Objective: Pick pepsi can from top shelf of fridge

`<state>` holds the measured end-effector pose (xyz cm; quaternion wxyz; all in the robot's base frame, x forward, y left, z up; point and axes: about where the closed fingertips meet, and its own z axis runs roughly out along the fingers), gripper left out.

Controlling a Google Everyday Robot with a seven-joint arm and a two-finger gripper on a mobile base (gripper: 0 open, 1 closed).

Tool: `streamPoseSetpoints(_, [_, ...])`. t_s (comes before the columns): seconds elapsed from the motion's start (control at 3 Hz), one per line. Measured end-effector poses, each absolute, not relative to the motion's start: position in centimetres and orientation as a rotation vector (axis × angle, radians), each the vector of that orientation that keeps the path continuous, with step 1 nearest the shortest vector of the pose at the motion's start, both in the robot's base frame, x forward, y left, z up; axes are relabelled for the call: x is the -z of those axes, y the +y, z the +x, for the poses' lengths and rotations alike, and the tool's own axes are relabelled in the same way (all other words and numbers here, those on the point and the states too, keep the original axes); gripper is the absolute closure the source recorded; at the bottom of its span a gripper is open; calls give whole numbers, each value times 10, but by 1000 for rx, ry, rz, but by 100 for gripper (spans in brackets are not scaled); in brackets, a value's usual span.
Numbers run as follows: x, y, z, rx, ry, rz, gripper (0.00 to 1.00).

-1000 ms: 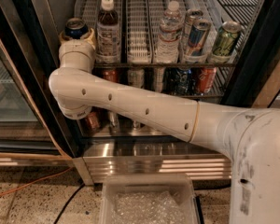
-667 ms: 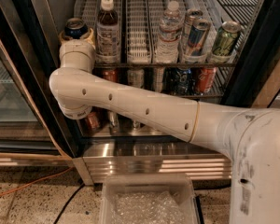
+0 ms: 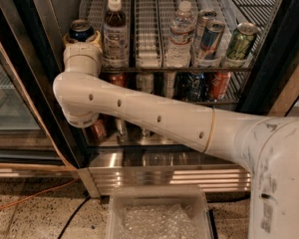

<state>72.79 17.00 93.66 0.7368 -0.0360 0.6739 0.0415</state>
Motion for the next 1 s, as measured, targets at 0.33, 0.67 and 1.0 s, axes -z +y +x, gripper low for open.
streamPoseSetpoints(0.33, [-953, 172, 716, -156, 1485, -72, 100])
streamPoseSetpoints(0.67, [-973, 172, 701, -229, 1496, -71, 100])
streamPoseSetpoints(1.0, [-989, 169, 688, -293, 1532, -104, 100])
